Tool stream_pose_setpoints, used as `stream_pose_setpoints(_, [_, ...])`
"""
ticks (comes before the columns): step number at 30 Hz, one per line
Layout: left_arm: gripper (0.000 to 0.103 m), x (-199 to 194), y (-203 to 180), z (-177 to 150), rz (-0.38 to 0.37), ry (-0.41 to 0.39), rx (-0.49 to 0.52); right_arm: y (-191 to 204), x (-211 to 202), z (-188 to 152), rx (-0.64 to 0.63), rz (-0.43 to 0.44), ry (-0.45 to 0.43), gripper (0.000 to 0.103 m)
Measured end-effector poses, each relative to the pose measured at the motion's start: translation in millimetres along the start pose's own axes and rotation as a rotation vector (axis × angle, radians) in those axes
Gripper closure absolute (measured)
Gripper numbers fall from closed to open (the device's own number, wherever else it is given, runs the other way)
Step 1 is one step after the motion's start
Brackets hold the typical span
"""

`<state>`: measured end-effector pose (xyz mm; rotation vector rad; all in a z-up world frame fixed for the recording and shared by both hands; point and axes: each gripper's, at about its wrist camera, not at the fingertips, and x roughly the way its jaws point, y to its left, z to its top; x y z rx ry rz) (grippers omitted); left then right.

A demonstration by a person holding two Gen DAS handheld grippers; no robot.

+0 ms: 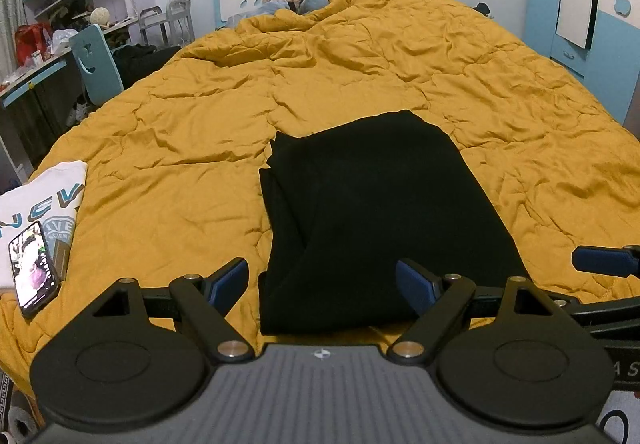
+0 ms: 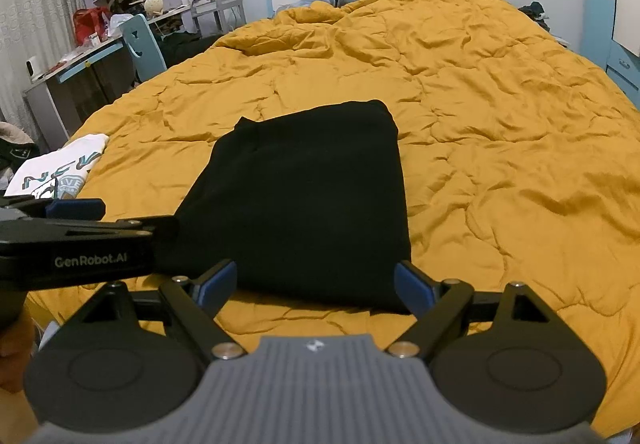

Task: Fold small clothes

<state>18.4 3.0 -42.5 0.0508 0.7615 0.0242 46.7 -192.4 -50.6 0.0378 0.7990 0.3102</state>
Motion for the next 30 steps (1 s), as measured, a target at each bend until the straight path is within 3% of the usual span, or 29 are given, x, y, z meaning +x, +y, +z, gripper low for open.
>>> stream_pose_setpoints(30, [0.005,1.7,-0.1,-2.0,0.0,0.009,-0.009,-1.8,-0.9,-0.2,-0.001,-0.007,-0.002,0.021])
